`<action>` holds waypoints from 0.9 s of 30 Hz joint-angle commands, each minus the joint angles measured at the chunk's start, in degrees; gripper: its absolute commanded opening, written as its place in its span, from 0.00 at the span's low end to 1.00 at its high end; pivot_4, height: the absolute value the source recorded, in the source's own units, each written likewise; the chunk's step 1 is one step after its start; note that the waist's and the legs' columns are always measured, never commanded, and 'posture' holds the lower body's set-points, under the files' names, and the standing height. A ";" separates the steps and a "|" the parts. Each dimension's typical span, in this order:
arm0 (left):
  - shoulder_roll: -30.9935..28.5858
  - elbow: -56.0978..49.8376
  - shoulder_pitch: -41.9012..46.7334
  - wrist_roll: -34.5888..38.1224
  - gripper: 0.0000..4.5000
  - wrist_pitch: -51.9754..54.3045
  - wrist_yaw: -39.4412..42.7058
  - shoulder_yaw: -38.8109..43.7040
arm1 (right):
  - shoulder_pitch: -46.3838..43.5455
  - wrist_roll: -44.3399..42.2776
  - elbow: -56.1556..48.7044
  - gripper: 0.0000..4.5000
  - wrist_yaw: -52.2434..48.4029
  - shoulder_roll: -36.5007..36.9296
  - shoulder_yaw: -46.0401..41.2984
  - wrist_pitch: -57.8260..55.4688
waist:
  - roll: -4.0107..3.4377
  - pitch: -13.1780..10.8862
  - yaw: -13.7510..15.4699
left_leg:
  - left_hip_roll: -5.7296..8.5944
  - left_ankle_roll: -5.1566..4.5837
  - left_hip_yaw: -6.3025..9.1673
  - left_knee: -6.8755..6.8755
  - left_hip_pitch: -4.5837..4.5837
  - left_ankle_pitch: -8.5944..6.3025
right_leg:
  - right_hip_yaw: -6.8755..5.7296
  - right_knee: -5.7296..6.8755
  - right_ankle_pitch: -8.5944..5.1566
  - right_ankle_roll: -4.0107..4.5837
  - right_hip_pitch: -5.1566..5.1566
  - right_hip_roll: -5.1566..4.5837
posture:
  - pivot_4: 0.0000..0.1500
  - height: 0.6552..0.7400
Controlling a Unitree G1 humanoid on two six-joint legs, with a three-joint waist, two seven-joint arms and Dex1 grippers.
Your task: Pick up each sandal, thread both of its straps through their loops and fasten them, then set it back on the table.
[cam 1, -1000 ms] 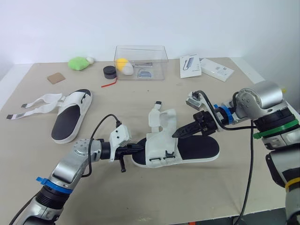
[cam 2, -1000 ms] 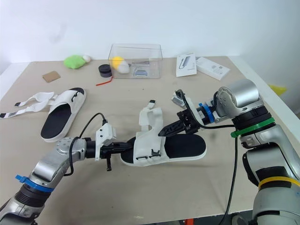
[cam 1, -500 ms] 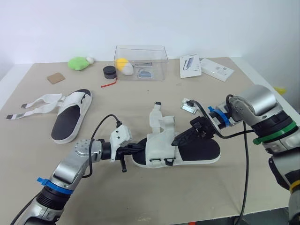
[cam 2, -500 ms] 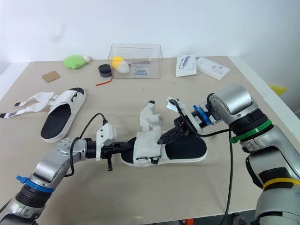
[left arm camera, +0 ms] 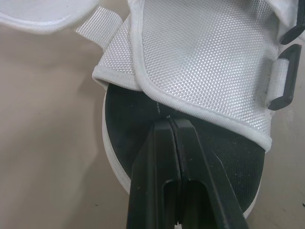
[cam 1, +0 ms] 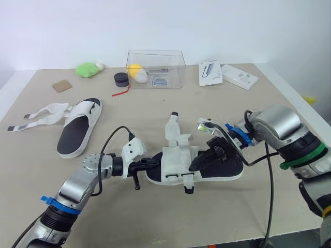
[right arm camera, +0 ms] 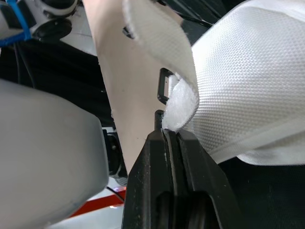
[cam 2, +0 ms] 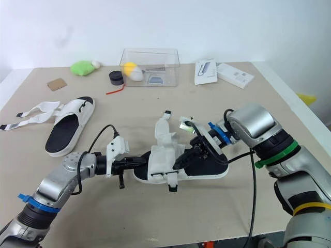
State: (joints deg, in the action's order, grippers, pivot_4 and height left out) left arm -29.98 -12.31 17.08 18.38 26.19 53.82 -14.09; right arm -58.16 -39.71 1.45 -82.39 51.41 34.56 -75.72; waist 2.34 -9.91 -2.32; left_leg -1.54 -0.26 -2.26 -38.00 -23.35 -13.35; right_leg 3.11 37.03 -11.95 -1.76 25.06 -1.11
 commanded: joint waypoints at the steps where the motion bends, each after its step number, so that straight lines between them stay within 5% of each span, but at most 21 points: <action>1: -0.04 0.92 -1.02 -1.21 0.00 0.92 -0.35 -1.45 | 0.42 -1.68 -3.20 0.29 -2.73 3.44 -4.64 0.11 | 0.00 0.00 0.03 | 0.00 0.00 0.00 0.00 0.00 0.00 | 0.00 0.00 0.00 0.00 0.00 0.00 | 1.00 1.00; 7: 0.11 0.89 -1.17 -1.11 0.00 1.06 -0.21 -1.65 | 5.98 -7.63 -11.43 0.91 -2.86 8.76 -11.37 -4.32 | 0.00 0.00 0.25 | -0.02 0.00 0.02 0.00 0.03 0.00 | -0.03 0.00 -0.02 0.02 -0.02 0.02 | 1.00 1.00; 17: 0.03 1.26 -0.85 -0.96 0.00 1.14 0.57 -2.06 | 25.35 -9.42 -27.66 0.91 19.18 4.95 -23.74 -11.14 | 0.00 0.06 0.89 | -0.05 0.02 -0.01 -0.01 0.04 -0.01 | 0.00 0.02 -0.02 0.03 -0.01 0.06 | 1.00 1.00; 25: -0.22 1.35 -0.41 -1.07 0.00 1.43 1.32 -2.29 | 25.60 -10.82 -26.62 0.91 31.46 -5.98 -30.13 -16.68 | 0.02 0.11 0.92 | -0.07 0.02 0.00 -0.17 0.06 -0.01 | 0.04 0.03 0.06 0.00 -0.09 0.14 | 1.00 1.00; 27: -0.24 1.48 -0.26 -1.07 0.00 1.52 1.35 -2.24 | 25.74 -12.31 -26.35 0.79 32.93 -6.45 -30.52 -16.77 | 0.02 0.11 0.92 | -0.08 0.02 -0.01 -0.21 0.05 -0.01 | 0.06 0.03 0.08 -0.03 -0.10 0.13 | 1.00 1.00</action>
State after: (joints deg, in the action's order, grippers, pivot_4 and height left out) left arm -29.86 -11.84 17.45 18.08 26.59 54.48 -14.62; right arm -31.35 -50.40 -24.50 -50.48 45.10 6.47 -92.70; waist 2.36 -9.80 -1.41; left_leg -1.62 -0.24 -2.27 -38.23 -23.30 -13.36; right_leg 3.17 37.05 -11.86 -1.80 24.96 -0.98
